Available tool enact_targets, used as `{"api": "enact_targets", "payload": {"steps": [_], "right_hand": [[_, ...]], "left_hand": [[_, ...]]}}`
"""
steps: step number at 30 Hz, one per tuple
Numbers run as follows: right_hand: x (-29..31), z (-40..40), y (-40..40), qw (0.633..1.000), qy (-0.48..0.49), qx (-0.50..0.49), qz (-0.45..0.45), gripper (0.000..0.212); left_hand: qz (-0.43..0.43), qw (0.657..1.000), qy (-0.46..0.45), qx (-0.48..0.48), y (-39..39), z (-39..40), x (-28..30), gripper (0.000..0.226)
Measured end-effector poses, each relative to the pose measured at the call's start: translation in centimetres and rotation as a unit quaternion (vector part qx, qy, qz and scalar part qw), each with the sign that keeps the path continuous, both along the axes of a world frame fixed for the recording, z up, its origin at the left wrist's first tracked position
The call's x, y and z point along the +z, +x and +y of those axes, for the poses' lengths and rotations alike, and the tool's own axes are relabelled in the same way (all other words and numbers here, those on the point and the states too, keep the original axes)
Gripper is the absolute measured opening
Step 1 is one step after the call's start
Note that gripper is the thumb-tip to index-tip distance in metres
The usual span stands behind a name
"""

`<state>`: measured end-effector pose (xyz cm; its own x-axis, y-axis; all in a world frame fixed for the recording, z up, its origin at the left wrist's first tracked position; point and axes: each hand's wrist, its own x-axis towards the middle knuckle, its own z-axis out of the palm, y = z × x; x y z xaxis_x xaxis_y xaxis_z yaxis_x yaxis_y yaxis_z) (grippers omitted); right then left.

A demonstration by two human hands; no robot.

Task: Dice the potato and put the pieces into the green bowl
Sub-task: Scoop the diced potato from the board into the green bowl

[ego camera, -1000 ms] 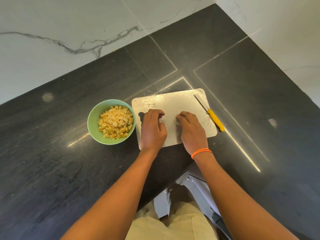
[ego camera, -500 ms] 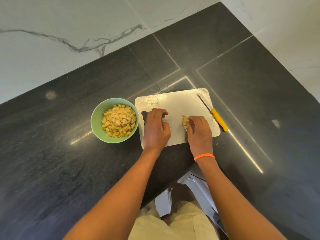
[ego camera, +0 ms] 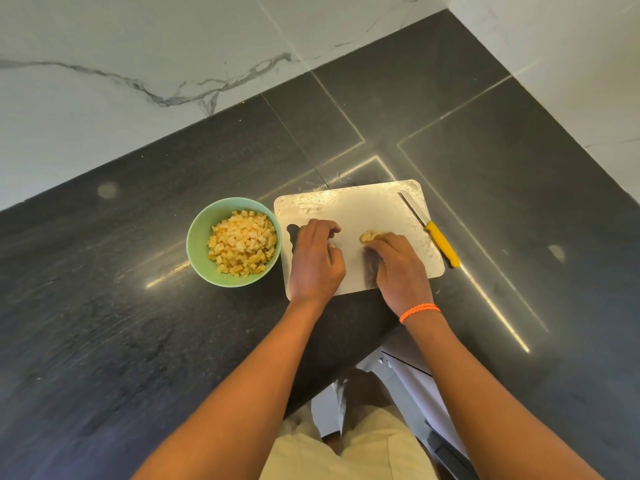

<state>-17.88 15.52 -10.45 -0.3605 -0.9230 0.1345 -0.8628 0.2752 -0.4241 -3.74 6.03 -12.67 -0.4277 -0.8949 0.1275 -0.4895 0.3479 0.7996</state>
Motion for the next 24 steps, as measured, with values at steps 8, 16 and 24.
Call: {"api": "enact_targets", "payload": {"steps": [8,16,24], "right_hand": [[0.4,0.8,-0.6,0.990,-0.042,-0.133,-0.009,0.018],[-0.1,-0.9,-0.8,0.998,-0.006,-0.058,-0.031,0.016],[-1.0,-0.7,-0.2,0.988,0.033,-0.151,-0.015,0.043]], "left_hand": [[-0.004,1.000,-0.006,0.005,0.0,0.2,-0.2,0.029],[-0.082,0.993,-0.061,-0.060,-0.3,-0.5,-1.7,0.039],[-0.121,0.985,-0.092,-0.076,-0.4,-0.4,-1.5,0.036]]}}
